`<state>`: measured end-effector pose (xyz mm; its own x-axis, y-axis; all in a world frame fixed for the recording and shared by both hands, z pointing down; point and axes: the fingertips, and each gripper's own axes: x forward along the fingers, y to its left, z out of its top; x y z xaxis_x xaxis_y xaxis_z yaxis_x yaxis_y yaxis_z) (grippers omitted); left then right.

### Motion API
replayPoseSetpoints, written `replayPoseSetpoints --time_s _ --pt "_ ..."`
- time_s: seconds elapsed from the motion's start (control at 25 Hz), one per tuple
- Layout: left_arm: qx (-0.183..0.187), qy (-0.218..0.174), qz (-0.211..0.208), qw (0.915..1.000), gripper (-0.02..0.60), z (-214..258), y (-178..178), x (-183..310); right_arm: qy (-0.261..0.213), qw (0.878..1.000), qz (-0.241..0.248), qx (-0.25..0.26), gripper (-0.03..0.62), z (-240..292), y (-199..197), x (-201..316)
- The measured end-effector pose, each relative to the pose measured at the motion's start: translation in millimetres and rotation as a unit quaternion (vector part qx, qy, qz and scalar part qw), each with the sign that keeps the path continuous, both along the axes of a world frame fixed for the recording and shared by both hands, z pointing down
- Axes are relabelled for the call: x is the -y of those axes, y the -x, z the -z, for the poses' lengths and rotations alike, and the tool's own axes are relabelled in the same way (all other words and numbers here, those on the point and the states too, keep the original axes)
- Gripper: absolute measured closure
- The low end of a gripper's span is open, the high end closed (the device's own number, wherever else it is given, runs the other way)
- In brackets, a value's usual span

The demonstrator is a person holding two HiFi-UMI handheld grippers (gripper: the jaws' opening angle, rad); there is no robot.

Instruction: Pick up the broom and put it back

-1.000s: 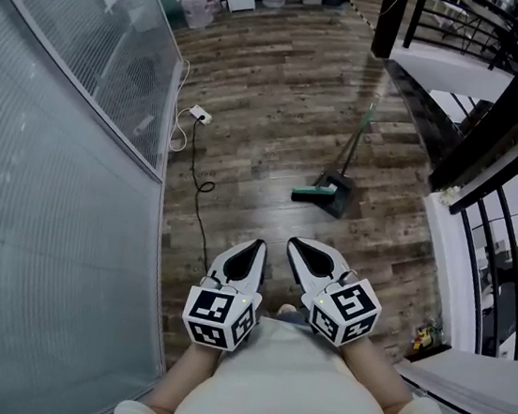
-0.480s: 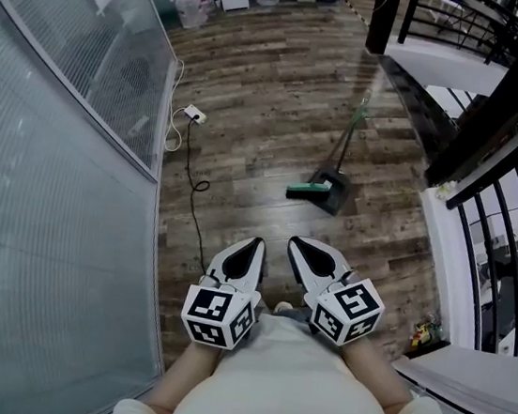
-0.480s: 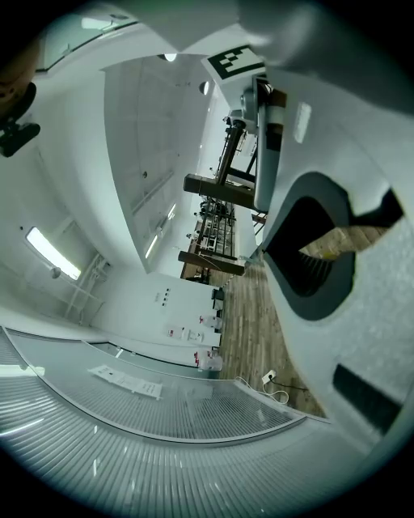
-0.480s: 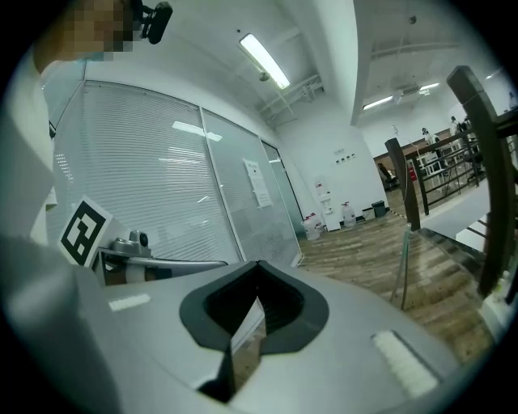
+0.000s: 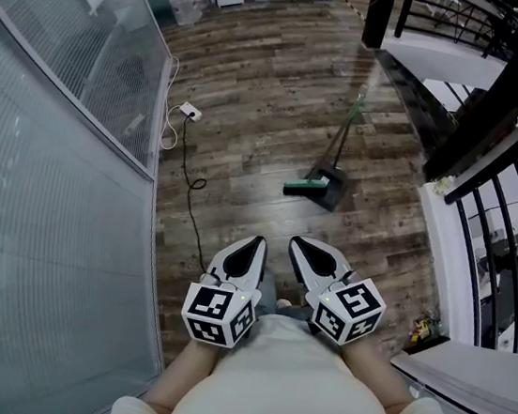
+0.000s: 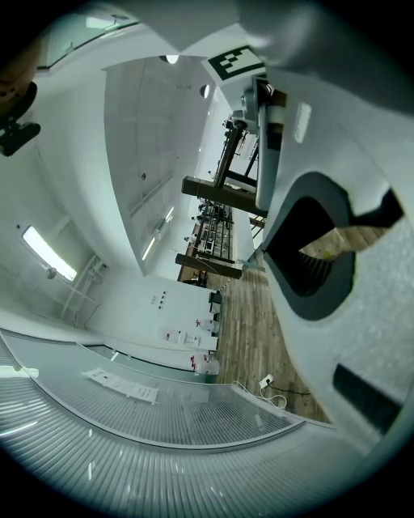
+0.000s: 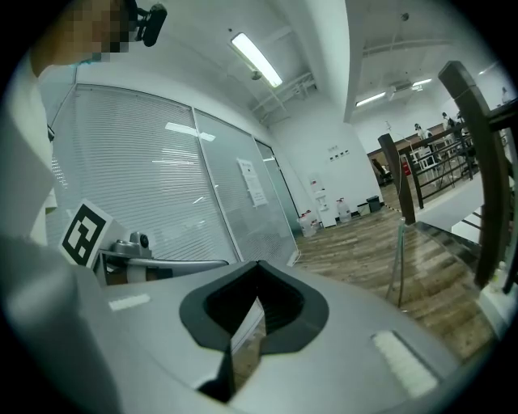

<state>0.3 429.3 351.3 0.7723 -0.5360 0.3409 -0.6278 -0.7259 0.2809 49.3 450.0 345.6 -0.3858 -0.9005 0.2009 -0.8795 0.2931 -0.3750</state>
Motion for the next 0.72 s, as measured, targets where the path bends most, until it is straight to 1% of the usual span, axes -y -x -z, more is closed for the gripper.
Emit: replayPoseSetpoints --time_s 0.16,0.36,0.72 --pt "-0.002 -0.001 -0.004 1.0000 0.575 -2 -5 11 0.006 1.000 -0.003 -0.006 0.589 -4 -5 10" --pt "-0.004 -0.002 -0.009 1.0000 0.575 -4 -10 35 0.013 1.000 -0.004 -0.009 0.589 -10 -9 30" --pt "-0.011 0.005 -0.021 0.9997 0.575 -6 -29 85 0.015 1.000 -0.004 0.006 0.589 -11 -22 75"
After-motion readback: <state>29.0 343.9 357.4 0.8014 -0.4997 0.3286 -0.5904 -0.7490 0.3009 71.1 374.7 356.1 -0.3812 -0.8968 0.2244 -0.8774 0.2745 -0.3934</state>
